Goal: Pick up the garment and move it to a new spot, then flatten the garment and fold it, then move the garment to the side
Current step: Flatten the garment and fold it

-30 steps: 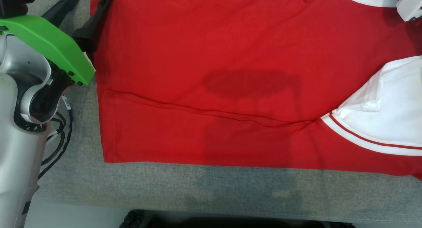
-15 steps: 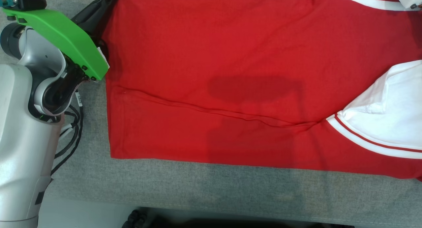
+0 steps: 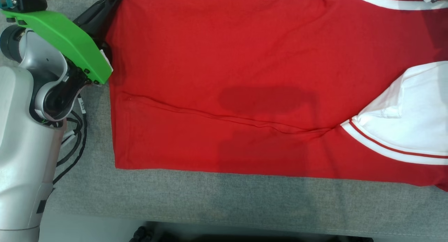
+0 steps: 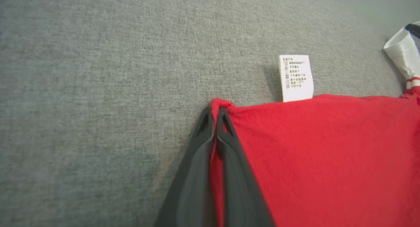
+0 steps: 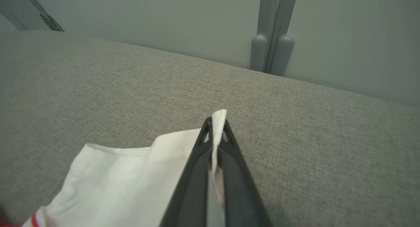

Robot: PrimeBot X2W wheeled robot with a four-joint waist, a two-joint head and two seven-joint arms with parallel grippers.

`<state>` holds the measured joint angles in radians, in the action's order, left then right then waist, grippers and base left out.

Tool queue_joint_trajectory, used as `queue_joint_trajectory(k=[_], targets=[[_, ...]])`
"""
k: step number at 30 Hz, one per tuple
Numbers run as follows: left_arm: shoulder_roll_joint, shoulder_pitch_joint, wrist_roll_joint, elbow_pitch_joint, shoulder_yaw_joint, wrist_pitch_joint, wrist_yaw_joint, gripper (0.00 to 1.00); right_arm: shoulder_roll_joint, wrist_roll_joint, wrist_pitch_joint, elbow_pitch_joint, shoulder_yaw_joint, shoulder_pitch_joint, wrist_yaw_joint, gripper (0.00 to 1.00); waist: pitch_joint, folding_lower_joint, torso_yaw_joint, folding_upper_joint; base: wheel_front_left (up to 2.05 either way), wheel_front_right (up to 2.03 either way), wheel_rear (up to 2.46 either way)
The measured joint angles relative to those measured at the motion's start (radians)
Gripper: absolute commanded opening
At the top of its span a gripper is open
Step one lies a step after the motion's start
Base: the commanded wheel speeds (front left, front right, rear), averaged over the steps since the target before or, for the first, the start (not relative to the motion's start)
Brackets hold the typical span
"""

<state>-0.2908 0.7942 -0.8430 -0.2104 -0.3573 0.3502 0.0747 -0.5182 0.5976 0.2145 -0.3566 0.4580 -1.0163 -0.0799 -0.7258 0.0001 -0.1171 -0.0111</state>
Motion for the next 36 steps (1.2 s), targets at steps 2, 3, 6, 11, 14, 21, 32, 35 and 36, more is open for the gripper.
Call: queue_joint_trajectory(k=[2,3,6,11,14,21,32,35,36], targets=[[-0.003,0.0,0.0,-0.007,0.002,-0.008,0.006,0.0,0.008,0.0,-0.024,0.006,0.002,0.0,-0.007,0.0,0.004,0.0,0.006,0.0,0.0,0.0,0.0],[-0.004,0.0,0.0,-0.011,0.002,-0.009,0.006,0.0,0.011,0.0,-0.038,0.009,0.002,0.0,-0.007,0.0,0.007,0.0,0.009,0.0,0.0,0.0,0.0],[-0.005,0.0,0.0,-0.03,0.004,-0.019,0.011,0.0,0.012,0.0,-0.075,0.022,0.002,0.002,-0.009,0.0,0.019,0.0,0.018,0.0,0.0,0.0,0.0],[-0.005,-0.015,-0.004,-0.051,0.007,-0.048,0.014,0.0,0.012,0.004,-0.14,0.061,-0.007,0.042,-0.017,0.0,0.044,0.0,0.03,0.0,0.0,0.0,0.0],[-0.007,-0.044,-0.008,-0.066,0.013,-0.072,0.02,0.0,0.014,0.005,-0.173,0.071,-0.004,0.095,-0.017,0.0,0.063,-0.0001,0.037,0.0,0.0,0.0,0.0],[-0.01,-0.125,-0.013,-0.072,0.03,-0.133,0.027,0.0,0.012,0.02,-0.231,0.074,0.006,0.246,-0.025,0.0,0.123,-0.0001,0.053,0.0,0.0,0.0,0.0],[-0.04,-0.198,-0.013,-0.068,0.031,-0.172,0.031,0.0,0.012,0.037,-0.303,0.141,0.0,0.375,-0.025,0.0,0.229,-0.0001,0.076,0.0,0.0,0.0,0.0],[-0.041,-0.219,-0.014,-0.062,0.03,-0.177,0.033,0.0,0.006,0.038,-0.32,0.166,-0.008,0.41,-0.024,0.0,0.251,-0.0001,0.085,0.0,0.0,0.0,0.0],[-0.042,-0.226,-0.014,-0.061,0.031,-0.18,0.037,0.0,0.003,0.038,-0.324,0.174,-0.009,0.421,-0.023,0.0,0.257,-0.0001,0.088,0.0,0.0,0.0,0.0]])
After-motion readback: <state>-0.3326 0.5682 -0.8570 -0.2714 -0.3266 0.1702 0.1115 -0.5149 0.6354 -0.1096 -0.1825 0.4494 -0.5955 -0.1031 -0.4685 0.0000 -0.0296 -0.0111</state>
